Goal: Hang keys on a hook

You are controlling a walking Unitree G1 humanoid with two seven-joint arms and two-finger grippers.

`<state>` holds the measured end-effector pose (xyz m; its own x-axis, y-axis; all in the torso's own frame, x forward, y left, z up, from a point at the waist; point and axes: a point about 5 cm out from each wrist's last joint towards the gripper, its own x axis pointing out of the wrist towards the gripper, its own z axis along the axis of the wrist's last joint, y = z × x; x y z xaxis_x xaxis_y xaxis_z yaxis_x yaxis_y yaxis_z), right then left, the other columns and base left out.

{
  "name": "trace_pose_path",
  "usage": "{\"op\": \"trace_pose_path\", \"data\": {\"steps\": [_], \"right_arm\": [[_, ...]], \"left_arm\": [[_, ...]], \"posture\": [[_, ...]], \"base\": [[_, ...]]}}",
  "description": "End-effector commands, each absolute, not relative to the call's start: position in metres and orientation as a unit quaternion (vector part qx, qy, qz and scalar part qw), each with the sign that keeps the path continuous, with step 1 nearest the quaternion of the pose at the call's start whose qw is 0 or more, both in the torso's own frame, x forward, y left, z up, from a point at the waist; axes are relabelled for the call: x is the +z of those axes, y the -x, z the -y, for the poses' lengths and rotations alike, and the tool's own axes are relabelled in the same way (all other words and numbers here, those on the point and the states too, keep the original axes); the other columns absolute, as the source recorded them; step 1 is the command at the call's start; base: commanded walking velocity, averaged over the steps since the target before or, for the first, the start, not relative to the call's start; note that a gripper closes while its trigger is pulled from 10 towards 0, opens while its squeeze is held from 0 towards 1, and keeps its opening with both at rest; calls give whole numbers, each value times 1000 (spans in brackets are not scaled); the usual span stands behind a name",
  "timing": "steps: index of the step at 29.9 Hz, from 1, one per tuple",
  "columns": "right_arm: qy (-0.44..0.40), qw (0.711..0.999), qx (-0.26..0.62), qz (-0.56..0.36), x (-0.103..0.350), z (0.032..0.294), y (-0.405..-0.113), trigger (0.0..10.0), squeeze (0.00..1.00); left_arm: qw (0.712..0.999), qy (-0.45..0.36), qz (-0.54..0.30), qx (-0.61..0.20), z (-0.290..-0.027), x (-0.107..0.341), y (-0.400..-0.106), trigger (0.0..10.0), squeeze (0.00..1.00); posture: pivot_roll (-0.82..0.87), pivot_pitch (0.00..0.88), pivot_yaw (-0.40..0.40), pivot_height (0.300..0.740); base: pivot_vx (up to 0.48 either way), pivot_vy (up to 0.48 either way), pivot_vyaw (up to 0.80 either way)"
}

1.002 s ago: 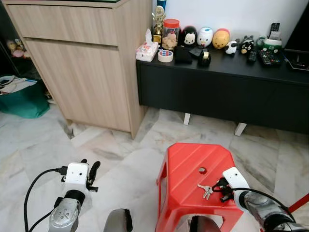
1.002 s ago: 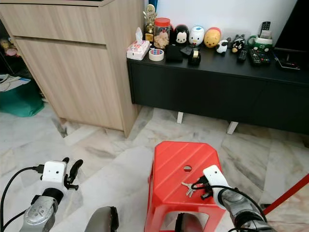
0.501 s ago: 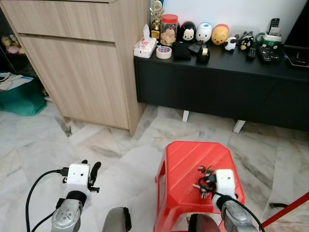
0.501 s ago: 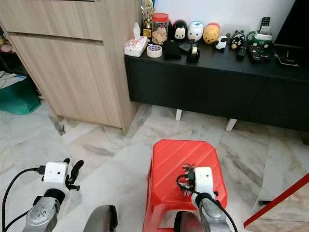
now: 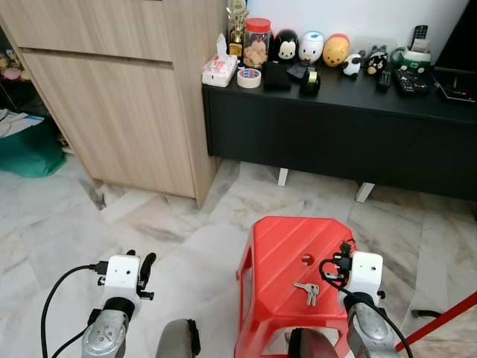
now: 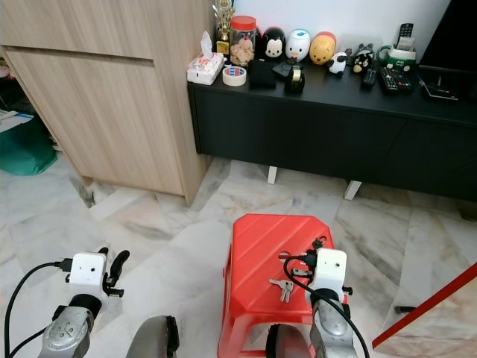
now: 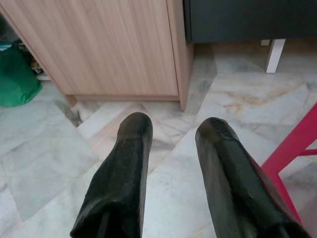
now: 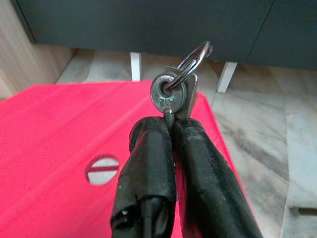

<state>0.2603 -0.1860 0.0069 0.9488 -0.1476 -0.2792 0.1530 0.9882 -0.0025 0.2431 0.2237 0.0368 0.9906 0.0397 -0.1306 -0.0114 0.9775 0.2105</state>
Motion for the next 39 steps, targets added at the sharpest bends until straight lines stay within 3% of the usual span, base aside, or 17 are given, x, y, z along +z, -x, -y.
{"op": "trace_pose_path", "data": {"steps": [1, 20, 39], "right_arm": [[-14, 988, -84, -132, 10, 187, -262, 10000, 0], [-10, 985, -54, -164, -6, 179, -255, 10000, 0], [-12, 975, -59, -213, -29, 173, -243, 10000, 0]], "left_arm": [[992, -101, -75, 16, -223, 32, -242, 10000, 0], [981, -96, -163, 46, -240, -8, -218, 10000, 0], [958, -77, -266, 71, -244, -46, -196, 10000, 0]], "posture": [[87, 0, -50, 618], [97, 0, -59, 740], [102, 0, -56, 740]], "base": [[0, 0, 0], [0, 0, 0], [0, 0, 0]]}}
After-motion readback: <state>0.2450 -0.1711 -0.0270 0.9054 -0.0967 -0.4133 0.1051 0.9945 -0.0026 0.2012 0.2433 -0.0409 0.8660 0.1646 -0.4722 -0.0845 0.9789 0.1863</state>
